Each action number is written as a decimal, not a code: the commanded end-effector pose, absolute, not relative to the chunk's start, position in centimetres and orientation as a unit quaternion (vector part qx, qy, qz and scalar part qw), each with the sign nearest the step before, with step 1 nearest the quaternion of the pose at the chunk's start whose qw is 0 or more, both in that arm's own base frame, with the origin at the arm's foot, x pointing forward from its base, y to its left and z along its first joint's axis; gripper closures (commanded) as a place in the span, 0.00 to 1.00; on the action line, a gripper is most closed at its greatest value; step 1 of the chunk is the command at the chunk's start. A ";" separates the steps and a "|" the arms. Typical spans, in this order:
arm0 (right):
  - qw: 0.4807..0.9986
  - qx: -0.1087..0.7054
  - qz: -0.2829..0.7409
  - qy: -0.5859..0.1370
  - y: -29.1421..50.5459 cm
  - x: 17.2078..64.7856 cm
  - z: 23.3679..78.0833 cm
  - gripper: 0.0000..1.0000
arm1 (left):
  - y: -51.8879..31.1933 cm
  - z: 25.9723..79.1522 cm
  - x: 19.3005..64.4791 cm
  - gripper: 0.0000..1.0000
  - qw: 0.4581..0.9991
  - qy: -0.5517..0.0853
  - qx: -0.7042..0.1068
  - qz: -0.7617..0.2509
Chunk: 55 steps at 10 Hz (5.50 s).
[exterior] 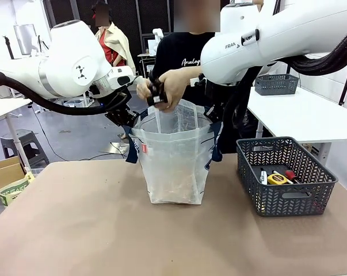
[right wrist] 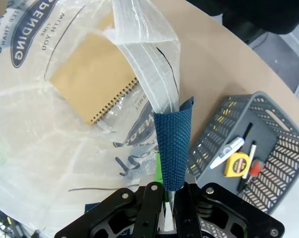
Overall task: Transfer purchased items from the store into the shopping bag.
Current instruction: Move the Reusable shopping bag to the right side of the table.
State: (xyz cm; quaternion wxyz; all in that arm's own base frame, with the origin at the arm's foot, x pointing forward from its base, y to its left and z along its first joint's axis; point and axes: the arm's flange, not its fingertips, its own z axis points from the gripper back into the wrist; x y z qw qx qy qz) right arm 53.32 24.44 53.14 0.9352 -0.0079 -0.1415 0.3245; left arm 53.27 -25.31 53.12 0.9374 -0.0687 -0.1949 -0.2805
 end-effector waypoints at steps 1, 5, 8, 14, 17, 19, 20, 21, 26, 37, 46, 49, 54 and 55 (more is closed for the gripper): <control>0.935 -0.009 0.324 -0.142 24.4 53.4 53.2 1.00 | -25.1 53.1 53.3 1.00 0.938 -0.195 -0.064 -0.278; 0.935 -0.009 0.324 -0.142 24.4 53.4 53.2 1.00 | -25.1 53.1 53.3 1.00 0.938 -0.195 -0.064 -0.278; 0.935 -0.009 0.324 -0.142 24.4 53.4 53.2 1.00 | -25.1 53.1 53.3 1.00 0.938 -0.195 -0.064 -0.278; 0.935 -0.009 0.324 -0.142 24.4 53.4 53.2 1.00 | -25.1 53.1 53.3 1.00 0.938 -0.195 -0.064 -0.278; 0.935 -0.009 0.324 -0.142 24.4 53.4 53.2 1.00 | -25.1 53.1 53.3 1.00 0.938 -0.195 -0.064 -0.278; 0.935 -0.009 0.324 -0.142 24.4 53.4 53.2 1.00 | -25.1 53.1 53.3 1.00 0.938 -0.195 -0.064 -0.278; 0.935 -0.009 0.324 -0.142 24.4 53.4 53.2 1.00 | -25.1 53.1 53.3 1.00 0.938 -0.195 -0.064 -0.278; 0.935 -0.009 0.324 -0.142 24.4 53.4 53.2 1.00 | -25.1 53.1 53.3 1.00 0.938 -0.195 -0.064 -0.278; 0.935 -0.009 0.324 -0.142 24.4 53.4 53.2 1.00 | -25.1 53.1 53.3 1.00 0.938 -0.195 -0.064 -0.278; 0.935 -0.009 0.324 -0.142 24.4 53.4 53.2 1.00 | -25.1 53.1 53.3 1.00 0.938 -0.195 -0.064 -0.278; 0.935 -0.009 0.324 -0.142 24.4 53.4 53.2 1.00 | -25.1 53.1 53.3 1.00 0.938 -0.195 -0.064 -0.278; 0.935 -0.009 0.324 -0.142 24.4 53.4 53.2 1.00 | -25.1 53.1 53.3 1.00 0.938 -0.195 -0.064 -0.278; 0.935 -0.009 0.324 -0.142 24.4 53.4 53.2 1.00 | -25.1 53.1 53.3 1.00 0.938 -0.195 -0.064 -0.278; 0.935 -0.009 0.324 -0.142 24.4 53.4 53.2 1.00 | -25.1 53.1 53.3 1.00 0.938 -0.195 -0.064 -0.278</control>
